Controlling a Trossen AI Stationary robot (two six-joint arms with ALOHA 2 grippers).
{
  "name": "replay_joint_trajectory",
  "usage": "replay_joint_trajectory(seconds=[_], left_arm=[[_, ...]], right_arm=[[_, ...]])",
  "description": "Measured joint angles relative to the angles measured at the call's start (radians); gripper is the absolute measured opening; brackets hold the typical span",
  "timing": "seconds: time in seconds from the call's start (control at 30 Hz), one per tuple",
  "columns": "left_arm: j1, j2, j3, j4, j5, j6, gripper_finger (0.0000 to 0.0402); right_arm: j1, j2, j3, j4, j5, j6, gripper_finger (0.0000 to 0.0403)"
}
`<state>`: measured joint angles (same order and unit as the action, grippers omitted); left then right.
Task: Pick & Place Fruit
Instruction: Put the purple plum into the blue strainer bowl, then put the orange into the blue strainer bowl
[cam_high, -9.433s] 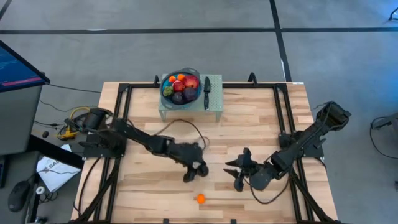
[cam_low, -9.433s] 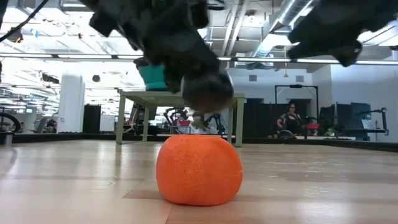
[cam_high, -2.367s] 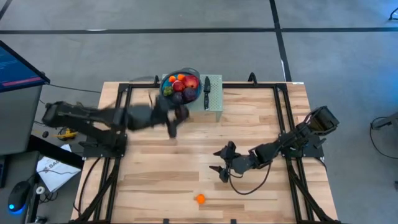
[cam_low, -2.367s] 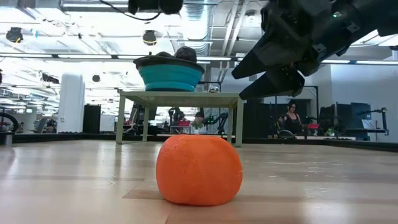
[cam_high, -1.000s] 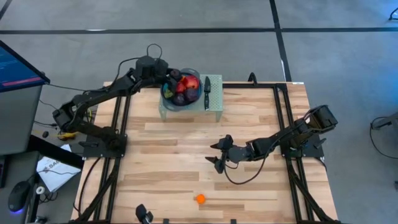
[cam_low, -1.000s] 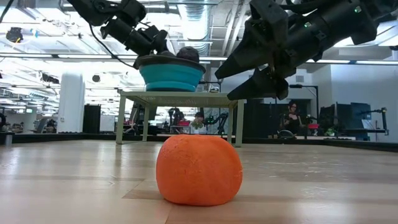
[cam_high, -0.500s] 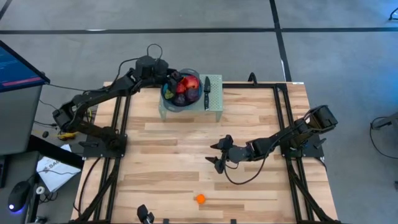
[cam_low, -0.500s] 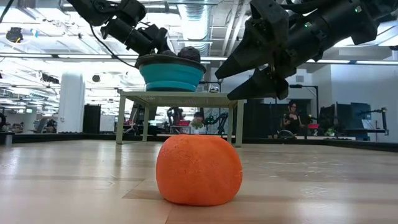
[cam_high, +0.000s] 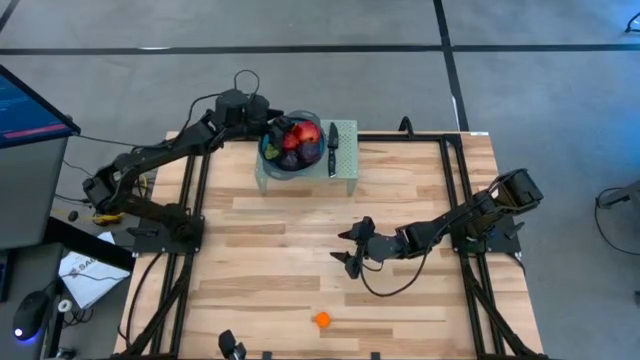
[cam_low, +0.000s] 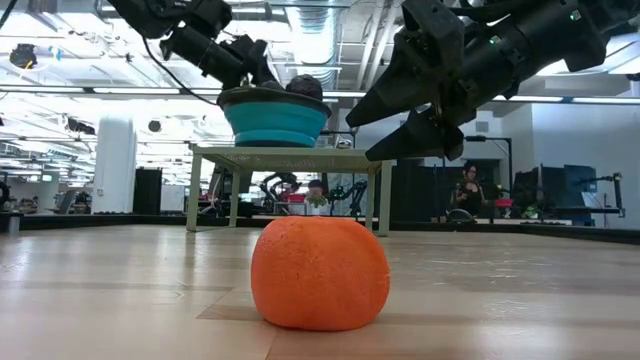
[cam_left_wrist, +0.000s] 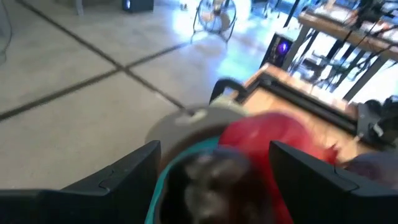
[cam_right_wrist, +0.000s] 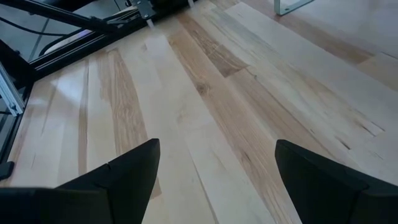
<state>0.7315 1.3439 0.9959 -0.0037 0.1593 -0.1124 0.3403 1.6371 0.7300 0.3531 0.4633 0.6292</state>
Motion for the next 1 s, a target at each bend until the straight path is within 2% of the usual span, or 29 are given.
replay_joint_trajectory(seconds=[0.43, 0.57, 0.67, 0.8, 0.87, 1.0], left_arm=[[-0.004, -0.102, 0.0, -0.027, 0.002, 0.0, 0.0292], [-0.041, -0.142, 0.0, -0.064, 0.031, 0.055, 0.0289], [-0.128, -0.195, 0.001, -0.135, 0.034, 0.102, 0.028], [-0.321, -0.281, -0.029, -0.197, 0.024, 0.106, 0.0266], [-0.444, -0.333, -0.072, -0.2, -0.021, 0.075, 0.0258], [-0.695, -0.421, -0.166, -0.203, -0.192, -0.051, 0.0246]], right_arm=[[0.001, 0.0, 0.0, 0.0, 0.0, 0.0, 0.0312], [0.006, 0.0, 0.0, 0.0, -0.037, -0.008, 0.0312], [0.006, 0.0, 0.0, 0.0, -0.12, -0.039, 0.0312], [-0.003, 0.0, 0.0, 0.022, -0.305, -0.201, 0.0312], [-0.001, 0.0, 0.008, 0.044, -0.395, -0.292, 0.0312], [0.022, 0.04, 0.069, 0.044, -0.514, -0.436, 0.0312]])
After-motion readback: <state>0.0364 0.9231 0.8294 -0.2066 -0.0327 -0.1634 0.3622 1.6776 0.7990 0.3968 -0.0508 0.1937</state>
